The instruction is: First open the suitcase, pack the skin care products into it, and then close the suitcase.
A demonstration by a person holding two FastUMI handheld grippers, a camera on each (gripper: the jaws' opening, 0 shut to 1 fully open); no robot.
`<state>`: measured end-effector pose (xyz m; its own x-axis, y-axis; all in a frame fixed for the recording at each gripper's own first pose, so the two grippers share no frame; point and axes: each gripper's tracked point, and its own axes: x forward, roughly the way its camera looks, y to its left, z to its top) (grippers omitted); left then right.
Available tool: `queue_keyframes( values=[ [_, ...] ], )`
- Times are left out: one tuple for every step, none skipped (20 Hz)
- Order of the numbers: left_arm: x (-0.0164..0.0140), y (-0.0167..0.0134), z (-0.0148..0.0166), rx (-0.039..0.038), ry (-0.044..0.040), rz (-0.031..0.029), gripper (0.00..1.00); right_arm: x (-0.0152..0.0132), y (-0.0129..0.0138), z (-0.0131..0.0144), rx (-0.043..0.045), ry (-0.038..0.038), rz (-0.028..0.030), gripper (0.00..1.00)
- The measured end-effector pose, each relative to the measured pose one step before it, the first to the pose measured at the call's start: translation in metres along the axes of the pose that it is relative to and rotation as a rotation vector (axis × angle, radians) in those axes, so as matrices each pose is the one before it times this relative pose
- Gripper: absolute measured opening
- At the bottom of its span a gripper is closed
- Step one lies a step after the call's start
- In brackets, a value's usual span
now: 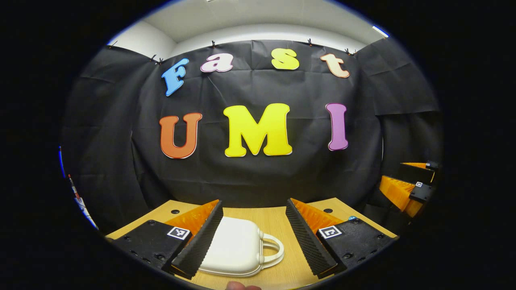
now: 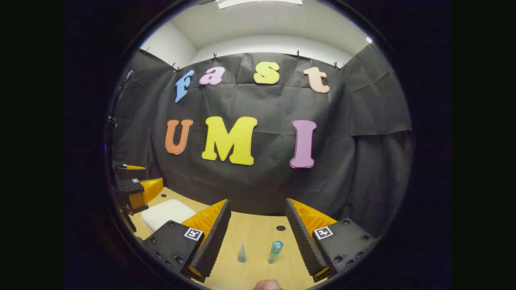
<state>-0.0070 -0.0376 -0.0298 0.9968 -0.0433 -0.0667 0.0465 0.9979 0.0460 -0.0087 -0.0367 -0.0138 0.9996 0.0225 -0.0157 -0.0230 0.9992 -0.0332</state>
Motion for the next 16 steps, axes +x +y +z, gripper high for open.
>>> queue_keyframes(
  values=[
    [0.00131, -0.00513, -0.00723, 0.00983, 0.01973, -0.00540, 0.99, -0.00078, -0.00569, -0.00366, 0.00198, 0.00893, -0.00485, 0.81],
    [0.00409, -0.00592, -0.00807, 0.01195, 0.02655, -0.00750, 0.99, 0.00013, -0.00578, -0.00403, 0.00025, 0.00757, -0.00326, 0.81],
    [0.00491, -0.00886, -0.01204, 0.02272, 0.02984, -0.01311, 0.99, 0.00044, -0.00584, -0.00342, -0.00169, 0.00850, -0.00082, 0.81],
    [0.00277, -0.00418, -0.00877, 0.02623, 0.02264, -0.00272, 0.99, 0.00101, -0.00609, -0.00595, -0.00680, 0.01194, -0.00096, 0.81],
    [0.00594, -0.00542, -0.00514, 0.02565, 0.01305, -0.00927, 1.00, 0.00176, -0.00797, -0.00510, -0.00476, 0.01482, -0.00313, 0.80],
    [0.00490, -0.00801, -0.00653, 0.03033, 0.01485, -0.00924, 1.00, 0.00120, -0.00915, -0.00577, 0.00265, 0.01175, -0.00426, 0.81],
    [0.00443, -0.00690, -0.00585, 0.03866, 0.00853, -0.00875, 1.00, 0.00156, -0.00996, -0.00294, 0.00372, 0.00857, -0.00898, 0.80],
    [0.00623, -0.00757, -0.00755, 0.04577, 0.01015, -0.00605, 1.00, 0.00110, -0.00867, -0.00238, 0.00234, 0.00351, -0.00703, 0.81],
    [0.00514, -0.00690, -0.00812, 0.04941, 0.01173, -0.00383, 1.00, 0.00090, -0.00725, -0.00207, -0.00019, 0.00313, -0.00361, 0.81],
    [0.00475, -0.00652, -0.01221, 0.04758, 0.02967, -0.00496, 1.00, 0.00187, -0.00586, -0.00457, -0.00172, 0.00363, -0.00119, 0.81],
    [0.00575, -0.00906, -0.01308, 0.04380, 0.02811, -0.00647, 0.99, 0.00091, -0.00470, -0.00468, -0.00236, 0.00814, 0.00322, 0.81],
    [0.00371, -0.00733, -0.00951, 0.04922, 0.02945, -0.00653, 0.99, 0.00190, -0.00515, -0.00674, -0.00217, 0.00942, 0.00320, 0.80],
    [0.00495, -0.00698, -0.00860, 0.05175, 0.02308, -0.00312, 0.99, 0.00114, -0.00534, -0.00479, -0.00007, 0.00996, 0.00279, 0.81],
    [0.00654, -0.00529, -0.00837, 0.05056, 0.02041, -0.00295, 0.99, 0.00072, -0.00600, -0.00558, 0.00256, 0.00888, -0.00078, 0.81],
    [0.00586, -0.00557, -0.00827, 0.05555, 0.01937, 0.00132, 0.99, 0.00074, -0.00664, -0.00429, 0.00724, 0.00920, -0.00038, 0.81],
    [0.00457, -0.00452, -0.00766, 0.05793, 0.02038, 0.00757, 0.99, 0.00039, -0.00534, -0.00581, 0.00740, 0.01062, 0.00140, 0.81]
  ],
)
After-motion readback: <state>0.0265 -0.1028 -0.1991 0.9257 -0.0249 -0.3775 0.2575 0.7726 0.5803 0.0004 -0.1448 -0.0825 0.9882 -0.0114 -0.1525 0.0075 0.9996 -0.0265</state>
